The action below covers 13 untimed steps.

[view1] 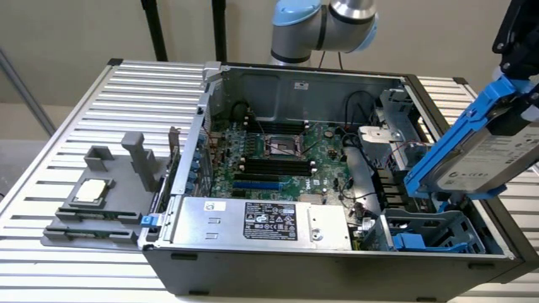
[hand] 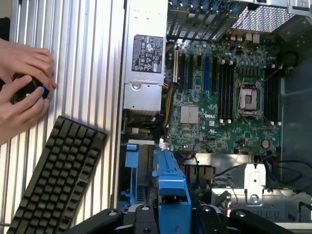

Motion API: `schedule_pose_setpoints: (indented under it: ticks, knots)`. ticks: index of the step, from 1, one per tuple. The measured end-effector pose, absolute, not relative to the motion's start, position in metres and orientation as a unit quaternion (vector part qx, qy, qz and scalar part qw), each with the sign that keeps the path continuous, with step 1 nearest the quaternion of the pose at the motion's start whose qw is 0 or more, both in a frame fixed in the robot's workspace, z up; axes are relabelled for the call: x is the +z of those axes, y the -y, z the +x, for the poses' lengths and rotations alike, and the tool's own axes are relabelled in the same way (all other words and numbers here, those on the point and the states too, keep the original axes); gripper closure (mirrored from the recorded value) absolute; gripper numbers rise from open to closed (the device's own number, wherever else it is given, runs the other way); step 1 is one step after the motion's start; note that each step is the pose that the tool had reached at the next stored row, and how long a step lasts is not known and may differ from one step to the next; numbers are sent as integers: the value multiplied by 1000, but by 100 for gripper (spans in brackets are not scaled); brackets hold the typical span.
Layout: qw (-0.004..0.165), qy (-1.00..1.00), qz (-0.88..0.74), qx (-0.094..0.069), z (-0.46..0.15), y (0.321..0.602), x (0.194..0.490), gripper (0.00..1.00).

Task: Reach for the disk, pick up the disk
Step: 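Pick up the disk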

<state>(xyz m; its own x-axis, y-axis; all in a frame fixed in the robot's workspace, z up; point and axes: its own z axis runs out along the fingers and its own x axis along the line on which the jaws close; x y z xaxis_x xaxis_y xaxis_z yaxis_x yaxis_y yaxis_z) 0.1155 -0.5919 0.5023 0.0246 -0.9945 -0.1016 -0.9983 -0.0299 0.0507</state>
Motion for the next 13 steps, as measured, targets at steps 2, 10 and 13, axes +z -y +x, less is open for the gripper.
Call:
schedule_pose_setpoints:
  ticks: [2,10,13]
  knots:
    - [17,-696,-716,54,119,597,502,67]
    - [17,-696,-716,54,119,598,502,67]
    - [17,-696,-716,54,119,598,502,67]
